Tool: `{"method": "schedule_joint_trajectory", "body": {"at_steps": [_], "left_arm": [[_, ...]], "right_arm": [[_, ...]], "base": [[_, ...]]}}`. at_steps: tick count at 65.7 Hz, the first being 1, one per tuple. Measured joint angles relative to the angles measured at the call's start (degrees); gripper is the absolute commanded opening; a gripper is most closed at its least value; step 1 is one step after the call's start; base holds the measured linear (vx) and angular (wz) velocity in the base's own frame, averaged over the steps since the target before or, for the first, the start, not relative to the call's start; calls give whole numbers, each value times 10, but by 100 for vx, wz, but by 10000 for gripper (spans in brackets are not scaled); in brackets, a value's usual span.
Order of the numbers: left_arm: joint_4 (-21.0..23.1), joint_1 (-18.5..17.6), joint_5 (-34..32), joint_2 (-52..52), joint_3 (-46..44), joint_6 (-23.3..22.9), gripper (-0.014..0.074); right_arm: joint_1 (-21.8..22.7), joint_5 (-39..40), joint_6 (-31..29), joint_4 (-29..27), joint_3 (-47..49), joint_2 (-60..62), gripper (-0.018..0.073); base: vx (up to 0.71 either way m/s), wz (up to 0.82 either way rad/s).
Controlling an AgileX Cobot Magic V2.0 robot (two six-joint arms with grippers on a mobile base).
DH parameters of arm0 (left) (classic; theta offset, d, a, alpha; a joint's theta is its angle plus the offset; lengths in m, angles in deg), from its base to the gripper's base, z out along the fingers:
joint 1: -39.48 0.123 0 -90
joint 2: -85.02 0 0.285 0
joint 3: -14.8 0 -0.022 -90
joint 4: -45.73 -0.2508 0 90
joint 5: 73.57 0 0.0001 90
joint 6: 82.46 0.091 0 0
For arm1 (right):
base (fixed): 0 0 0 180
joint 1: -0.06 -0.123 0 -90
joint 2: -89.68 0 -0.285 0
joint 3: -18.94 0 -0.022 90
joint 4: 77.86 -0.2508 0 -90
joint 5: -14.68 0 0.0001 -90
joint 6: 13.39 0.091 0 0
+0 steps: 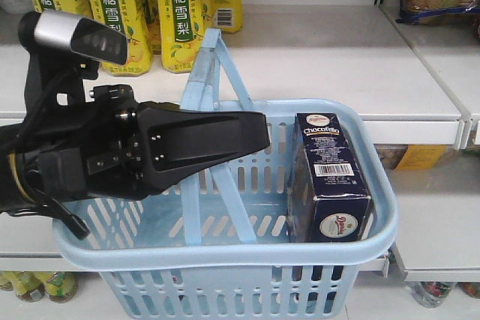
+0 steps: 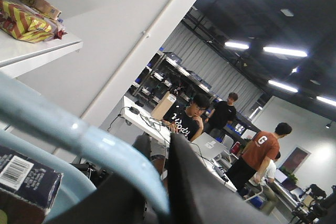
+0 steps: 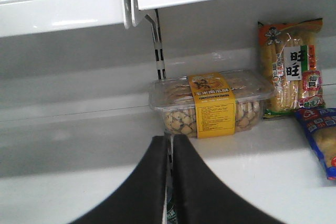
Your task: Left arm holds basket, right arm returns cookies
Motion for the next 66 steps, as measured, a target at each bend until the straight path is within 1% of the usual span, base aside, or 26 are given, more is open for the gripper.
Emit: {"method": "schedule_joint_trajectory", "body": {"at_steps": [66], "left_arm": [[0,0,0,0,0,0,3]], "right_arm": [[0,5,0,-3,0,0,-3]], "base": [[0,0]]}}
